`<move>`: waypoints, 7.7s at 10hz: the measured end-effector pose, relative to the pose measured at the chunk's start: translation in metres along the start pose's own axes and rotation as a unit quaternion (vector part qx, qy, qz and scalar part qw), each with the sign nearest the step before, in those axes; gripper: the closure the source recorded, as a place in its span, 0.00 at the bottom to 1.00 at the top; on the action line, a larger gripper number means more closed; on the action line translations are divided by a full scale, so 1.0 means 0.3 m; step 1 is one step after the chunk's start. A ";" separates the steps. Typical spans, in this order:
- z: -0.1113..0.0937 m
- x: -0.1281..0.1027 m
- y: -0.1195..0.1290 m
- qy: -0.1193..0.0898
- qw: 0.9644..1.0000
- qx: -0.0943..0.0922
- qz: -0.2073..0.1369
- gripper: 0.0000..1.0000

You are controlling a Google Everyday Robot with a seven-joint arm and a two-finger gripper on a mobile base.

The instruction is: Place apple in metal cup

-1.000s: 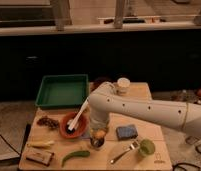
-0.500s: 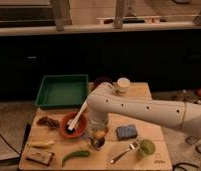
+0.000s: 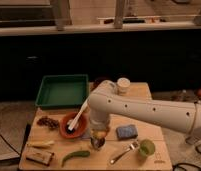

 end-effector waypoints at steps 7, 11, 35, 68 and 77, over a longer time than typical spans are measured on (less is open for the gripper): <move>-0.002 -0.043 -0.025 -0.026 0.999 0.017 -0.007 1.00; 0.025 -0.045 -0.035 -0.044 0.999 0.027 -0.007 0.82; -0.004 -0.034 -0.038 -0.029 0.999 0.015 -0.023 0.20; -0.058 0.010 -0.019 0.003 0.999 0.023 -0.024 0.20; -0.058 0.010 -0.018 0.003 0.999 0.023 -0.024 0.20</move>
